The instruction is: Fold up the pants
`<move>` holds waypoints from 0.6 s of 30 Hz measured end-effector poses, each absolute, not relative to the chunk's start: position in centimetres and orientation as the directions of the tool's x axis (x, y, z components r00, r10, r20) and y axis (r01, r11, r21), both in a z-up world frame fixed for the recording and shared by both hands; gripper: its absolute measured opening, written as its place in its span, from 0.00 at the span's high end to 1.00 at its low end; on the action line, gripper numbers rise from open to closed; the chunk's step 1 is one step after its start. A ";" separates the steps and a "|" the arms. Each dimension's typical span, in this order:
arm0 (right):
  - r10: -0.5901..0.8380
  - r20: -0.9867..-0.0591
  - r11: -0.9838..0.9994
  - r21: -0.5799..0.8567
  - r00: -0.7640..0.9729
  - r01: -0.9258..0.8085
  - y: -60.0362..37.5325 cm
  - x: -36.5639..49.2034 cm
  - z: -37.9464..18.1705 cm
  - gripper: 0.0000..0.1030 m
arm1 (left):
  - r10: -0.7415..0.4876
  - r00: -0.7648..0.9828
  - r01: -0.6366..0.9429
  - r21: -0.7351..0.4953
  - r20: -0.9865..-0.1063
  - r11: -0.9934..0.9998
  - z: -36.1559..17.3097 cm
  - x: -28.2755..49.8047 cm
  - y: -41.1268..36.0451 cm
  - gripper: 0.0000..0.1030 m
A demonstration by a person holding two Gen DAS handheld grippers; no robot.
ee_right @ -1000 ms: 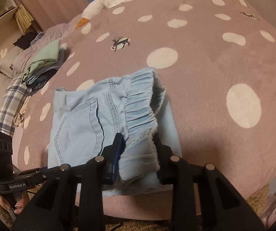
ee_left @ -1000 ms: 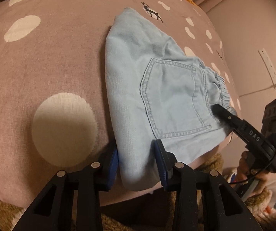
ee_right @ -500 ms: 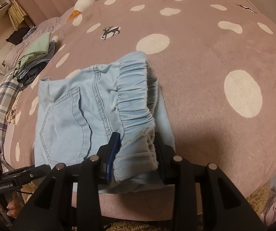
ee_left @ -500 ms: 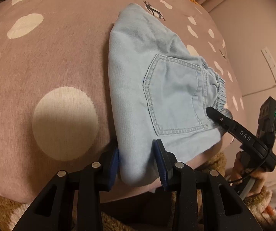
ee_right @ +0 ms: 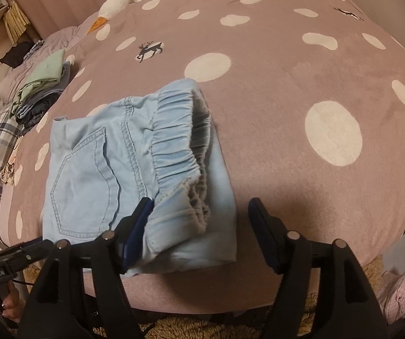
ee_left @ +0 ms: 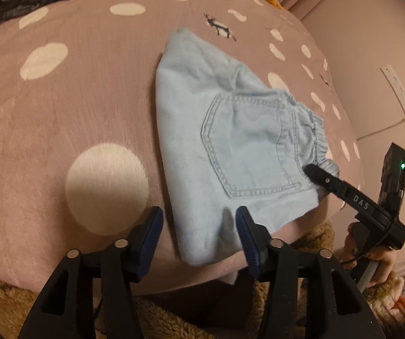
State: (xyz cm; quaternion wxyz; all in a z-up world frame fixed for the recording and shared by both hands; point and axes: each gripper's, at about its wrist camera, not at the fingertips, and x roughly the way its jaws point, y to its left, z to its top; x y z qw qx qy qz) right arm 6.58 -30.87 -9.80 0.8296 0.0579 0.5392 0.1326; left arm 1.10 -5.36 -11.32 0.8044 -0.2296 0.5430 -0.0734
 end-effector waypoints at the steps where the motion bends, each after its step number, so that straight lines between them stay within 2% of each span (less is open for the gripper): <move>1: 0.297 -0.874 0.954 0.254 0.384 -0.158 -31.1 6.6 -9.5 0.29 | -0.367 0.414 -0.125 -0.451 -0.833 0.884 -10.9 1.2 -5.1 0.40; 2: 0.310 -0.869 0.950 0.268 0.387 -0.159 -31.2 6.6 -9.2 0.28 | -0.366 0.438 -0.119 -0.456 -0.821 0.882 -10.5 1.5 -4.8 0.31; 4: 0.358 -0.840 0.934 0.324 0.407 -0.153 -32.2 7.0 -8.5 0.10 | -0.353 0.481 -0.124 -0.461 -0.802 0.878 -9.9 2.0 -4.1 0.21; 6: 0.373 -0.830 0.927 0.349 0.415 -0.135 -32.7 7.6 -8.4 0.04 | -0.350 0.517 -0.138 -0.480 -0.781 0.866 -9.8 2.8 -3.3 0.20; 13: 0.482 -0.820 0.875 0.468 0.310 -0.125 -32.3 8.9 -11.3 0.06 | -0.433 0.490 -0.165 -0.568 -0.757 0.806 -13.0 5.8 -3.1 0.20; 17: 0.486 -0.809 0.874 0.458 0.332 -0.163 -31.2 8.9 -12.2 0.07 | -0.459 0.473 -0.136 -0.577 -0.752 0.805 -14.2 6.7 -4.4 0.21; 18: 0.491 -0.805 0.871 0.463 0.332 -0.165 -30.9 9.0 -12.3 0.09 | -0.452 0.477 -0.125 -0.568 -0.753 0.814 -14.2 6.9 -4.7 0.23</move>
